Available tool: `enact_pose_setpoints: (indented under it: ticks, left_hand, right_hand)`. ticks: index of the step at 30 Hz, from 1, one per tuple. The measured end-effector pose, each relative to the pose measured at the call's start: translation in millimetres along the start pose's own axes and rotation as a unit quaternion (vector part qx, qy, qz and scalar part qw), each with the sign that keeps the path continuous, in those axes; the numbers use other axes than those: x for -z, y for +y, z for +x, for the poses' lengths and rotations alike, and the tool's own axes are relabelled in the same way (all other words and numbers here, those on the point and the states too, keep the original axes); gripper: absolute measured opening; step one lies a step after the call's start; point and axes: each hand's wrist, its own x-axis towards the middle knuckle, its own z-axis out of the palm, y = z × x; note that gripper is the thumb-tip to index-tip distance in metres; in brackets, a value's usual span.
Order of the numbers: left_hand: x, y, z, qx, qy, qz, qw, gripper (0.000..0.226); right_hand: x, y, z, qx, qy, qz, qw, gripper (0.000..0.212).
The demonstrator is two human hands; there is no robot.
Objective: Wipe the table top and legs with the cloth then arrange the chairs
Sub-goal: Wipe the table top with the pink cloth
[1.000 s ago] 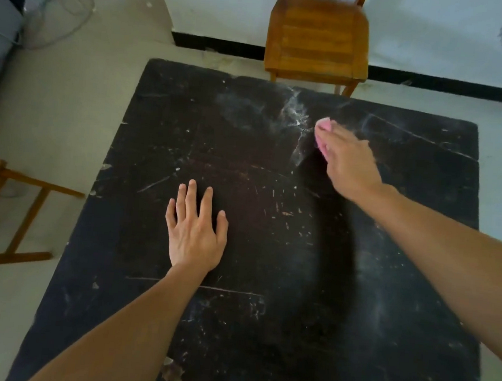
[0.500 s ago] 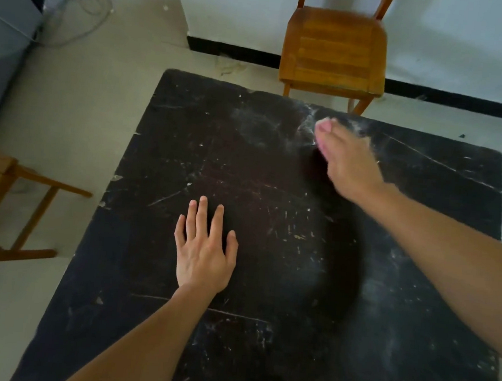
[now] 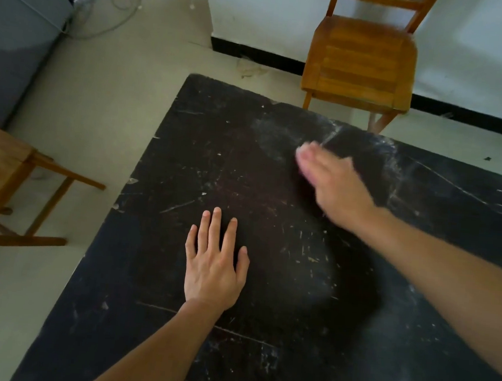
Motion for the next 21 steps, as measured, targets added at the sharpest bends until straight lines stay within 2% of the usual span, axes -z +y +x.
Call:
enact_pose_setpoints:
  ticks: [2, 3, 4, 6, 8, 9, 10, 12, 14, 15, 16, 18, 20, 21]
  left_hand:
    - [-0.2, 0.3, -0.6, -0.002, -0.003, 0.004, 1.0, 0.057]
    - [-0.1, -0.1, -0.8, -0.003, -0.004, 0.002, 1.0, 0.057]
    - [-0.2, -0.6, -0.6, -0.005, -0.001, -0.003, 1.0, 0.056]
    - [-1.5, -1.0, -0.2, -0.008, 0.004, -0.007, 1.0, 0.056]
    - [-2.1, -1.3, -1.3, -0.011, 0.002, -0.001, 1.0, 0.055]
    - [-1.9, -2.1, -0.9, -0.012, 0.001, 0.001, 1.0, 0.055]
    - [-1.4, -2.8, 0.0, -0.013, 0.001, 0.002, 1.0, 0.055]
    - [-0.8, -2.8, 0.7, -0.013, -0.001, 0.003, 1.0, 0.055]
    - [-0.4, -1.7, 0.0, -0.012, -0.005, 0.005, 1.0, 0.055]
    - [0.1, -1.3, -0.5, -0.013, -0.006, 0.005, 1.0, 0.055]
    - [0.3, -1.3, -0.4, -0.013, -0.006, 0.006, 1.0, 0.055]
    - [-0.6, -2.1, 0.7, -0.014, -0.001, 0.006, 1.0, 0.054]
    - [-2.3, -2.3, 0.7, -0.017, 0.005, 0.004, 1.0, 0.054]
    - [-2.7, -2.8, 0.3, -0.019, 0.006, 0.003, 1.0, 0.054]
  right_hand:
    - [-20.3, -15.6, -21.8, 0.116, -0.067, -0.016, 0.991, 0.052]
    - [-19.6, -9.8, -16.4, 0.127, -0.057, -0.019, 0.99, 0.051]
    - [-14.8, 4.4, -0.2, 0.096, -0.036, -0.023, 0.994, 0.048]
    - [4.0, 44.5, 47.1, -0.039, 0.019, -0.052, 0.998, 0.034]
    - [31.9, 79.4, 82.8, -0.193, 0.03, -0.078, 0.978, 0.015]
    - [37.6, 84.6, 91.4, -0.228, 0.038, -0.082, 0.969, 0.016]
    - [36.8, 76.9, 93.2, -0.219, 0.053, -0.083, 0.971, 0.017]
    - [16.2, 37.9, 83.1, -0.115, 0.043, -0.047, 0.991, 0.036]
    - [-7.9, -5.2, 64.4, -0.001, -0.026, -0.009, 1.0, 0.051]
    - [-17.7, -15.4, 58.6, 0.036, -0.061, -0.007, 0.997, 0.051]
    - [-15.7, -17.1, 58.4, 0.056, -0.061, -0.015, 0.996, 0.049]
    - [-3.4, 11.2, 75.4, 0.0, -0.008, -0.03, 1.0, 0.037]
    - [21.1, 53.9, 101.0, -0.171, 0.04, -0.082, 0.981, 0.014]
    - [33.0, 68.0, 107.9, -0.24, 0.046, -0.103, 0.964, 0.026]
